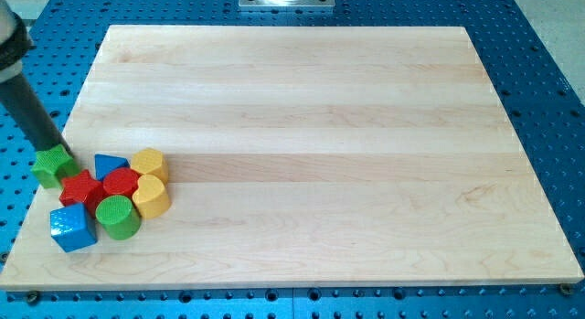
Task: Move the green star closer to the red star
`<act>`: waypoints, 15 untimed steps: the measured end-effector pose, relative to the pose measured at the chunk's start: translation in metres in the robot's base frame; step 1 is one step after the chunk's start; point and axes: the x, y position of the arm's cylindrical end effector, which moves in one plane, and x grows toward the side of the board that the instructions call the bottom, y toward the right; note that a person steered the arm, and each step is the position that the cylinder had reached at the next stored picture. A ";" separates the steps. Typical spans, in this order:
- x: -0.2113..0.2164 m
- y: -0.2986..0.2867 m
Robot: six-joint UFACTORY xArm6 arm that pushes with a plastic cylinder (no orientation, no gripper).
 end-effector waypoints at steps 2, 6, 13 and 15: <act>0.003 -0.023; 0.040 -0.020; 0.000 0.014; 0.045 -0.024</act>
